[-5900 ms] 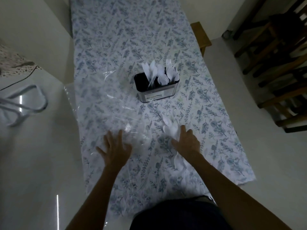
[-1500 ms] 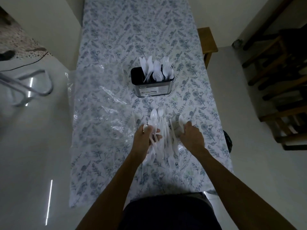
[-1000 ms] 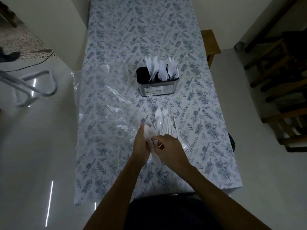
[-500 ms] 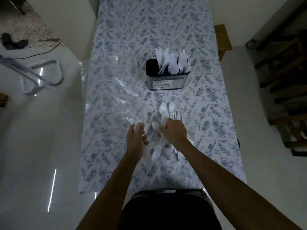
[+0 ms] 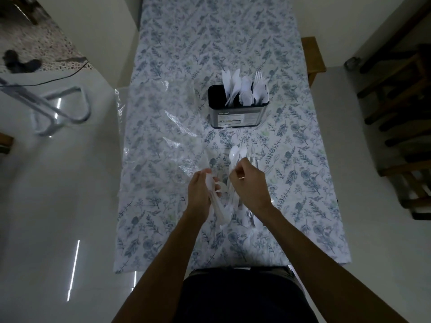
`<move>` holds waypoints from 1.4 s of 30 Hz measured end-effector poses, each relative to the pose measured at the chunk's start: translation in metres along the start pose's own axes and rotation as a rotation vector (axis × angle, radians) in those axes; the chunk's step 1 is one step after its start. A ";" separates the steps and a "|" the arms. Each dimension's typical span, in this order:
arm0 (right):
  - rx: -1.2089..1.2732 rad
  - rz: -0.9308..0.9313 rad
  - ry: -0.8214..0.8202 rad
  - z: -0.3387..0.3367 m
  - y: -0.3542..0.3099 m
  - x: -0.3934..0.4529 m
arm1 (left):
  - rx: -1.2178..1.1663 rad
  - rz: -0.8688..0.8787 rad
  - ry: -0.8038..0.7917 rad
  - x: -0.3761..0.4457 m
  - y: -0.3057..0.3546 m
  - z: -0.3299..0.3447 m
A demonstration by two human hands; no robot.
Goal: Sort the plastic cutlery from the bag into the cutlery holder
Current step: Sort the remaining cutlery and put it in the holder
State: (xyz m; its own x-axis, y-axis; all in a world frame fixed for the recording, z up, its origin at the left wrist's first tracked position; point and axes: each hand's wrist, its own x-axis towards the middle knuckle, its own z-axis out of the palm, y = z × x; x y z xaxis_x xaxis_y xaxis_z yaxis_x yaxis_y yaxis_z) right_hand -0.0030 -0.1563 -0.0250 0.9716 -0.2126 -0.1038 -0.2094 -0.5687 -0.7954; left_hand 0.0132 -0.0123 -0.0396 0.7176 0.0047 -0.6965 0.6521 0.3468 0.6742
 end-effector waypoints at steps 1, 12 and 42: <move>0.023 -0.023 -0.015 0.000 -0.009 -0.005 | 0.011 0.014 -0.024 0.000 0.000 0.000; -0.139 -0.176 -0.382 0.031 -0.015 -0.020 | 0.029 0.088 0.074 0.001 -0.014 -0.032; -0.141 -0.176 -0.270 -0.021 0.013 0.015 | -0.068 -0.071 0.079 0.004 0.009 -0.025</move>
State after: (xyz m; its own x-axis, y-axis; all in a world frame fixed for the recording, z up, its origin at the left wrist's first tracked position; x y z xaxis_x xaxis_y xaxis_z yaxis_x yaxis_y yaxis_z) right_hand 0.0063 -0.1835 -0.0243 0.9843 0.1052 -0.1415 -0.0312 -0.6859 -0.7271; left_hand 0.0157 0.0143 -0.0423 0.6467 0.0504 -0.7611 0.6808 0.4117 0.6058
